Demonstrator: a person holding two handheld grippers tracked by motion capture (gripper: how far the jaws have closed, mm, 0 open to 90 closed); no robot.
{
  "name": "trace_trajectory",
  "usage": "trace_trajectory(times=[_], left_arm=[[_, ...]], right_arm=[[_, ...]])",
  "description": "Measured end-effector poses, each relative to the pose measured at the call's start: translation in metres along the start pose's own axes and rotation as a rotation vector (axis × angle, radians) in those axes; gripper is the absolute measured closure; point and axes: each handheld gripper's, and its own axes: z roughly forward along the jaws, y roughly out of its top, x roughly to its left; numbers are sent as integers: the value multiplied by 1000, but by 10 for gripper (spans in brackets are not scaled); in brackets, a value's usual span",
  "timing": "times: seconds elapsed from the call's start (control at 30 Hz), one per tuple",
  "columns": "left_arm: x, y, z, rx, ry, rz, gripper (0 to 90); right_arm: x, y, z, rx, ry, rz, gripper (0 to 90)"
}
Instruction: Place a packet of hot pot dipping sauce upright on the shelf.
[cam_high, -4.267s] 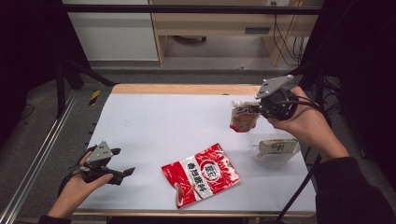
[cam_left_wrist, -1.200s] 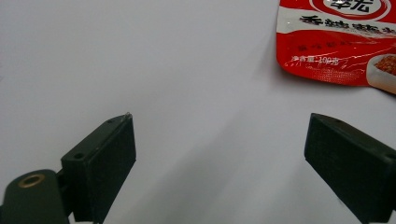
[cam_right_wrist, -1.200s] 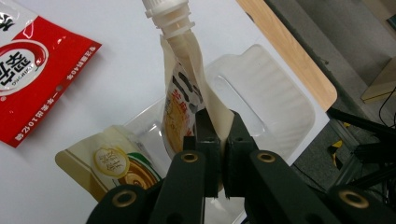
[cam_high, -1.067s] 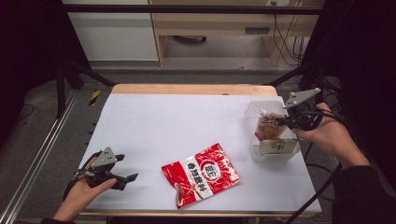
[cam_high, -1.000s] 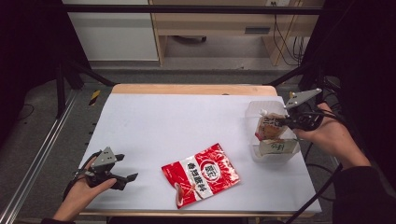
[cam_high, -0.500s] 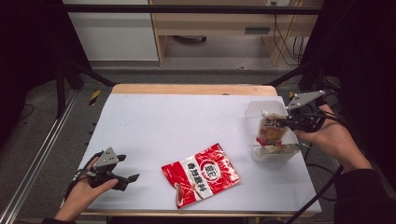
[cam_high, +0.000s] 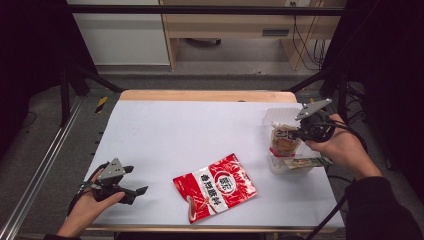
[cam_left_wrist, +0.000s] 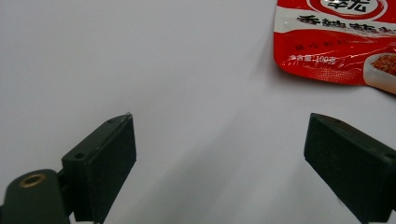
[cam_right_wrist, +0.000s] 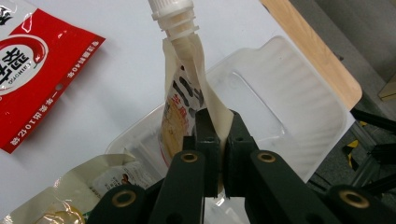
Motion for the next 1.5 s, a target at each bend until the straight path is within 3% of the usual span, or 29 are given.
trace_trajectory(times=[0.4, 0.67, 0.87, 1.0, 1.2, 1.5], left_arm=[[-1, 0, 2, 6, -4, 2, 91], [-2, -1, 4, 11, -5, 2, 91], [-2, -3, 4, 4, 0, -1, 91], [-2, -4, 5, 6, 14, 0, 91], [-4, -6, 7, 1, 41, 4, 91], [-8, -9, 6, 14, 66, 25, 94]], right_arm=[[4, -19, 19, 22, 25, 31, 875], [5, -24, 17, 18, 27, 49, 856], [7, -22, 8, -15, 8, 80, 658], [15, -12, -6, -42, -33, 68, 498], [41, 11, -32, -97, -99, 61, 330], [97, 23, -30, -137, -70, 33, 208]])
